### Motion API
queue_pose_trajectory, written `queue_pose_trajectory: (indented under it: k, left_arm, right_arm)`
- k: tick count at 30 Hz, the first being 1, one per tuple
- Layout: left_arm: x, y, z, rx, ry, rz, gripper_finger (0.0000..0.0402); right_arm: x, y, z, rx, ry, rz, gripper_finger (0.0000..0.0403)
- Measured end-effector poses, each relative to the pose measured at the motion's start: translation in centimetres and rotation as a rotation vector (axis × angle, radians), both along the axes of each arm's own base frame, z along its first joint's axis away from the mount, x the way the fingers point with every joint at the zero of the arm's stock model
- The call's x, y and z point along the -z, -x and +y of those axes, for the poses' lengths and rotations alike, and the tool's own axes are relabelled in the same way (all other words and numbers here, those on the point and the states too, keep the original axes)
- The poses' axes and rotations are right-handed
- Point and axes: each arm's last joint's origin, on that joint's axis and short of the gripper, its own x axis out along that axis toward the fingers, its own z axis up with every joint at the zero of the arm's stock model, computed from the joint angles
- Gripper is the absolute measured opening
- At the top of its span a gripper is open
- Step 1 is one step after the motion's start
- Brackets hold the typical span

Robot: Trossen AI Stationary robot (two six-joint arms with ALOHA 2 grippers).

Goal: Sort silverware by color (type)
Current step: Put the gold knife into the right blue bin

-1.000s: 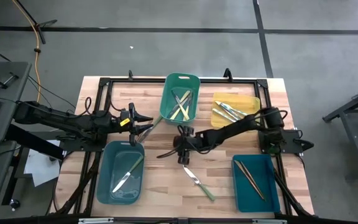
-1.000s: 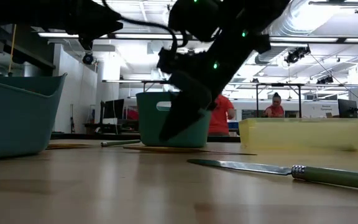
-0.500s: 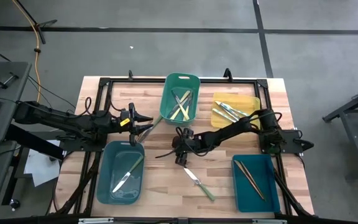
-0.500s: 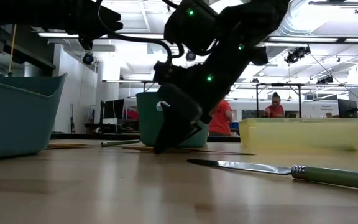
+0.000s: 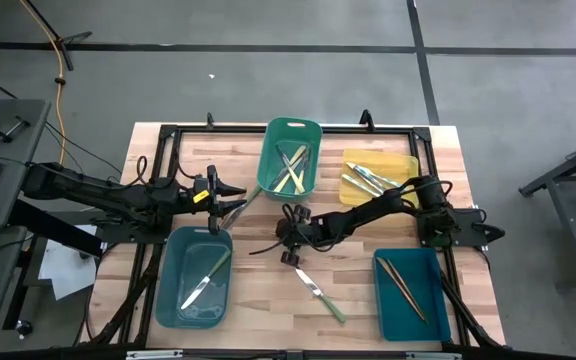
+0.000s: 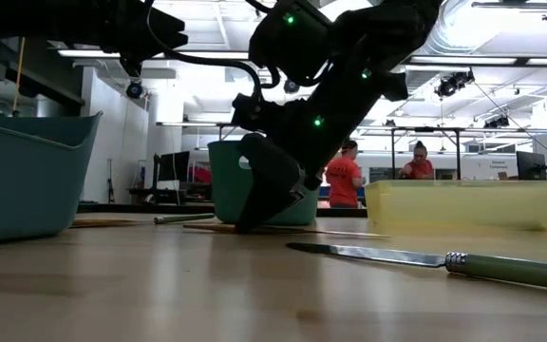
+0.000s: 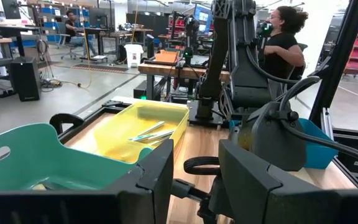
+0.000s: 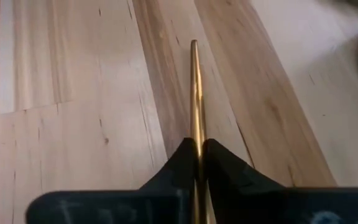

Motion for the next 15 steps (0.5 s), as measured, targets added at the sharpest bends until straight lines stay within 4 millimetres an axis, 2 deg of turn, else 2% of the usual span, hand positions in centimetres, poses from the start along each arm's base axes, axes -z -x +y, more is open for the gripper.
queue_pose_trajectory:
  k: [3, 9, 15]
  left_arm:
    - [0.00, 0.00, 0.00, 0.000, 0.000, 0.000, 0.0119]
    - [0.00, 0.00, 0.00, 0.000, 0.000, 0.000, 0.0119]
    - [0.00, 0.00, 0.00, 0.000, 0.000, 0.000, 0.0119]
  right_arm:
    - [0.01, 0.01, 0.00, 0.000, 0.000, 0.002, 0.0014]
    - [0.06, 0.03, 0.00, 0.007, -0.005, 0.002, 0.0033]
    - [0.09, 0.06, -0.02, 0.006, -0.005, 0.003, 0.0014]
